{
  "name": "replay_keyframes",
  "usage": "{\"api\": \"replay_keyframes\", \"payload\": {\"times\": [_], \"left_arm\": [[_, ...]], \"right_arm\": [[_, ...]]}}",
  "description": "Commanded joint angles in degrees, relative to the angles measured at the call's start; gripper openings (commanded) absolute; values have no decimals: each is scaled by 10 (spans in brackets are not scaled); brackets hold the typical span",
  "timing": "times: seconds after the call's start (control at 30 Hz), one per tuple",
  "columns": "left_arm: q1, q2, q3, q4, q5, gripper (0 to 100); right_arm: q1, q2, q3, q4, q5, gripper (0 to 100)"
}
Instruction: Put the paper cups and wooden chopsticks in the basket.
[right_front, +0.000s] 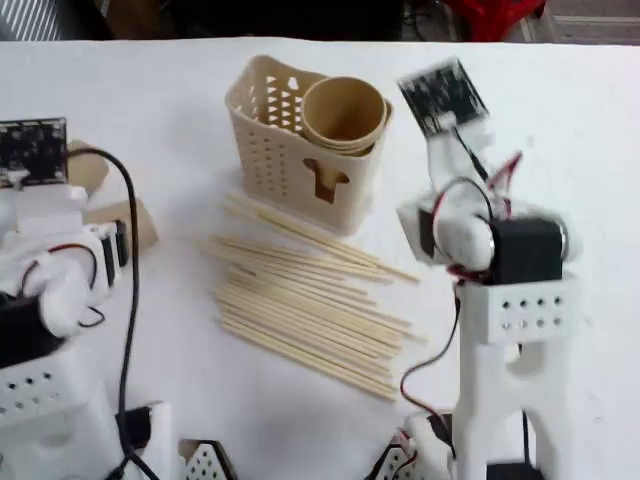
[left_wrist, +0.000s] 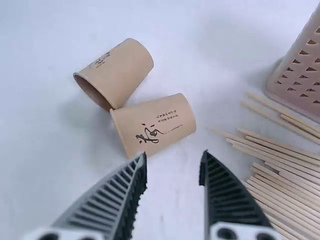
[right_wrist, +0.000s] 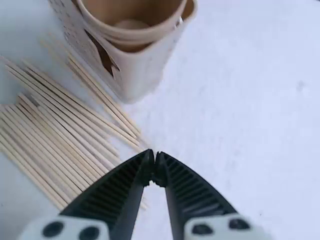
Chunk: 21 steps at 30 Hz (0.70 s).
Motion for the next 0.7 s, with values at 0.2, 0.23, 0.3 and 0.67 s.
{"api": "replay_keyframes", "payload": {"times": [0.2,0.23,0.3,0.67], "left_arm": [[-122,328,-203,82,7,283],[-135,355,-211,74,7,283],[-160,398,-225,63,4,283],[-188,569,-227,-23,-42,283]], "right_arm": [[147,-331,576,-234,168,17],[158,-361,612,-247,179,17],[180,-419,678,-269,189,17],[210,-733,917,-218,190,17]]}}
